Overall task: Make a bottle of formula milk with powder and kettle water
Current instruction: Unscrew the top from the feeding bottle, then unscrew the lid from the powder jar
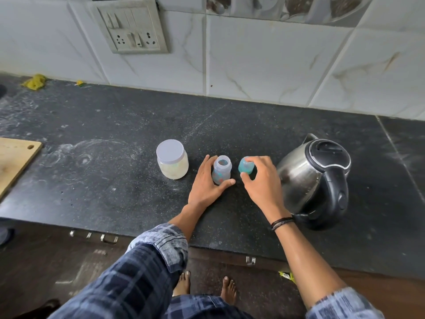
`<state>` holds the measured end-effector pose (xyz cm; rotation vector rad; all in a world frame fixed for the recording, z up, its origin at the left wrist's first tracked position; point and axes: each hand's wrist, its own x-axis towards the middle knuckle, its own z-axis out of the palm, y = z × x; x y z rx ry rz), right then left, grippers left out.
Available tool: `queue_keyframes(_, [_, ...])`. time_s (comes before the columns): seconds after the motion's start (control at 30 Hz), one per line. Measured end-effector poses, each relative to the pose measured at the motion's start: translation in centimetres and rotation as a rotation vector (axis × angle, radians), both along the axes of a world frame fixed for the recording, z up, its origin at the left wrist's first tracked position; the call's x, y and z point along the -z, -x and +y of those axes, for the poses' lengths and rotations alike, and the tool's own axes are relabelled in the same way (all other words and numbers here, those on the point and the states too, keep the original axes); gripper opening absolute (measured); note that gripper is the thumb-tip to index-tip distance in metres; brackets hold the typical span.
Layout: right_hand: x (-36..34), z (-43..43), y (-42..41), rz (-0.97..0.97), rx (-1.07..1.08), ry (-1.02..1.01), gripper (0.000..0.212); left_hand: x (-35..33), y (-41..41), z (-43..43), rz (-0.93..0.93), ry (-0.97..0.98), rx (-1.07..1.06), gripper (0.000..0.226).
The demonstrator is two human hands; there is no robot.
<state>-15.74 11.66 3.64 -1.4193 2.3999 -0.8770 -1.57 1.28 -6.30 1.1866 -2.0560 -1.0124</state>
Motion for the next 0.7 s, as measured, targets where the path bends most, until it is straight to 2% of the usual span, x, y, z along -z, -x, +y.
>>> queue_keyframes(0.17, [-0.4,1.7,0.3,-0.002,-0.037,0.024,0.036,-0.4,-1.2,2.1,0.05,-0.013,-0.03,0.09])
queue_keyframes(0.3, [-0.8,2.2,-0.2,-0.016,-0.074,0.072,0.034,-0.1,-2.7,5.0,0.043,0.087,-0.097,0.082])
queue_keyframes(0.5, [-1.8,0.4,-2.6,-0.047,-0.18,0.179,0.027,-1.1,-5.4,6.4,0.117,0.26,-0.373,0.064])
queue_keyframes(0.6, [-2.7,-1.4,-4.3,-0.041,-0.22,0.218,0.025,-2.0,-7.0,5.0,0.2,0.239,-0.52,0.075])
queue_keyframes(0.7, [-3.4,-4.3,-5.8,0.017,-0.302,0.124,0.038,-3.0,-8.5,2.9,0.216,0.12,-0.551,0.094])
